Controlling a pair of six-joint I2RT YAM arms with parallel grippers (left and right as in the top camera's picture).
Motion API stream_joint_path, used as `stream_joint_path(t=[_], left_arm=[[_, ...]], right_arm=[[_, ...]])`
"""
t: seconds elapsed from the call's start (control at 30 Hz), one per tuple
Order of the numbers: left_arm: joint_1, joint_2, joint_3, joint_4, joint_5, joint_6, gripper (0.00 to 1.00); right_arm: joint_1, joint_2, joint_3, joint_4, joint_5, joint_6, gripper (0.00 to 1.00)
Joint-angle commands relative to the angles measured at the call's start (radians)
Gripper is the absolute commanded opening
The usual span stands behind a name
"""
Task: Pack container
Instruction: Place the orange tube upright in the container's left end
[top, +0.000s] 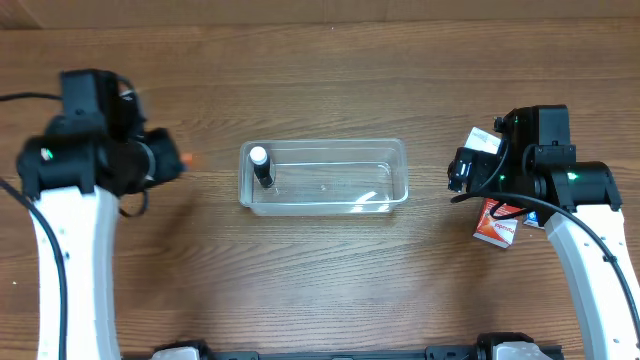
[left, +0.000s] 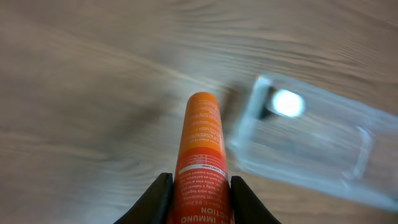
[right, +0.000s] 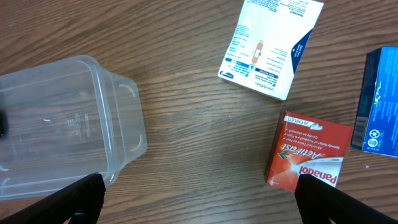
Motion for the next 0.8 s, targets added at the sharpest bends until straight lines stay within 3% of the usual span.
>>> stream_joint_path(t=[0.0,0.2,0.37,0.6,0.77], left_arm=[[-0.168,-0.026,0.002,-0.012,0.014,-0.068,0.04],[-0.305,0.078,-0.160,0.118,0.005,-0.106,0.04],[-0.385,0.230,-0.167,0.138,-0.034,-0.133,0.04],[-0.392,0.313,-0.167,0.166,-0.157,-0.163,0.05],[-0.392,0.331,-0.167,0.187,-0.150,-0.164,0.06]], right_arm=[[-0.003,-0.010,0.030,0.004,-0.005,0.005,1.00],[-0.003,-0.010,0.030,0.004,-0.019,0.005,1.00],[-0.003,-0.010,0.030,0.004,-0.019,0.005,1.00],[-0.003,-0.010,0.030,0.004,-0.019,0.005,1.00],[-0.003,-0.010,0.030,0.004,-0.019,0.005,1.00]])
